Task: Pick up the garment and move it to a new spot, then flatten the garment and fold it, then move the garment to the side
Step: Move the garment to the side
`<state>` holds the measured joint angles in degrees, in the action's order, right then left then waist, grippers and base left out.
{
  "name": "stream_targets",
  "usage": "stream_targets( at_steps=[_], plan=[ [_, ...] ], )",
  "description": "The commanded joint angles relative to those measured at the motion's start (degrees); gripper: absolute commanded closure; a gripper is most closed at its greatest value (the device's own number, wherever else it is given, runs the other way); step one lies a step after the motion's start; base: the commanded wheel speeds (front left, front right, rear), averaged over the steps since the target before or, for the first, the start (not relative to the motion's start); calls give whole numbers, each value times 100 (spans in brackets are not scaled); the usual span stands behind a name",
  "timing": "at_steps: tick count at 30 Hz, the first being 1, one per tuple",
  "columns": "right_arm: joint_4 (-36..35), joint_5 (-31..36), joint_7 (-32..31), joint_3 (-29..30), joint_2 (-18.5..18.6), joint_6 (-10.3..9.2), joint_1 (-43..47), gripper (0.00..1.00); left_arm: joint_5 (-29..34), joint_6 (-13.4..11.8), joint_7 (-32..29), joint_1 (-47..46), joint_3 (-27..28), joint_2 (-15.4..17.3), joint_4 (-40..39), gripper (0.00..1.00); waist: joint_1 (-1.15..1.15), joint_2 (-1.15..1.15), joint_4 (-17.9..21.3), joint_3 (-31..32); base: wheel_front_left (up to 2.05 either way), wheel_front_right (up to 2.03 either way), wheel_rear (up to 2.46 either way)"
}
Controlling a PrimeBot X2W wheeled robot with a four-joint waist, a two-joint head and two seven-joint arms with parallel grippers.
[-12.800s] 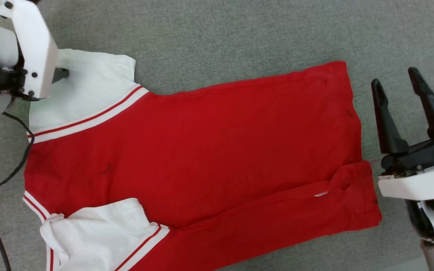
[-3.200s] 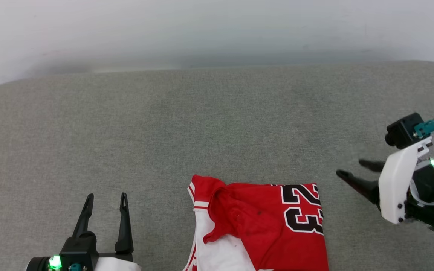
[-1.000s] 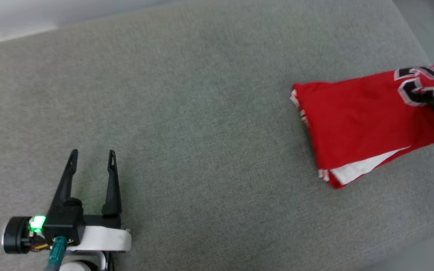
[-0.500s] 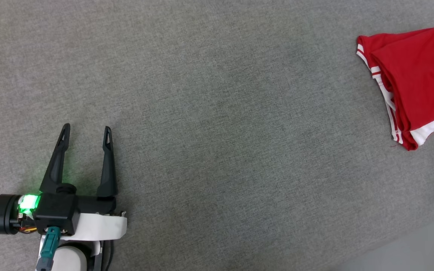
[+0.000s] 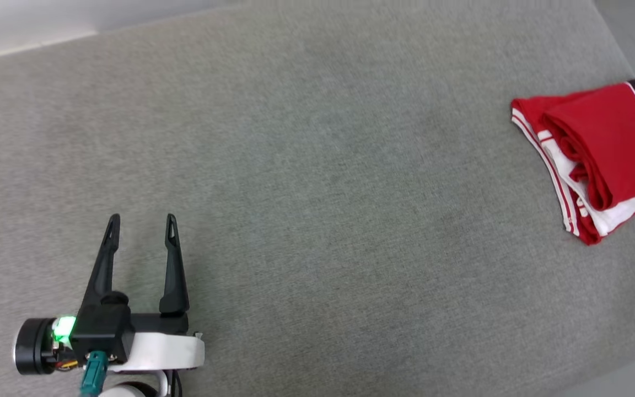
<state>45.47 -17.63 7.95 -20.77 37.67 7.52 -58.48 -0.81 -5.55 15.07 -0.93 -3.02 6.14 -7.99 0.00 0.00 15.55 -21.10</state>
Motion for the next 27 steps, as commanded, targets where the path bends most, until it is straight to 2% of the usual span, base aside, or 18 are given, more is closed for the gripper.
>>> stream_targets(
  at_steps=[1,7,8,9,10,11,16,21,27],
  plan=[
    [-76,169,279,184,-189,-6,49,0,-46,-21,13,104,8,-50,11,0,0,0,-243,307,0,0,0],
    [-834,876,715,941,-997,-6,556,0,-146,-61,13,318,1,-163,51,0,0,0,-614,686,0,0,0],
    [-834,876,715,941,-997,-6,556,0,-146,-61,13,318,1,-163,51,0,0,0,-614,686,0,0,0],
    [-1490,1062,724,1256,-1329,-6,877,0,-138,-50,13,352,-19,-195,67,0,0,0,-757,804,0,0,0],
    [-1827,1144,718,1432,-1484,-6,1115,0,-131,-41,13,366,-51,-208,93,0,0,0,-839,866,0,0,0],
    [-1827,1144,718,1432,-1484,-6,1115,0,-131,-41,13,366,-51,-208,93,0,0,0,-839,866,0,0,0],
    [-3089,1367,719,1784,-2166,-6,2333,0,-185,-16,13,469,-89,-244,232,0,0,0,-1146,1162,0,0,0],
    [-3601,1361,720,1933,-2694,-6,3509,0,-227,7,13,623,-90,-276,394,0,0,0,-1384,1486,0,0,0],
    [-3846,1308,720,2197,-3177,-6,4697,0,-249,52,13,813,-31,-294,584,0,0,0,-1553,1761,0,0,0]
  ],
)
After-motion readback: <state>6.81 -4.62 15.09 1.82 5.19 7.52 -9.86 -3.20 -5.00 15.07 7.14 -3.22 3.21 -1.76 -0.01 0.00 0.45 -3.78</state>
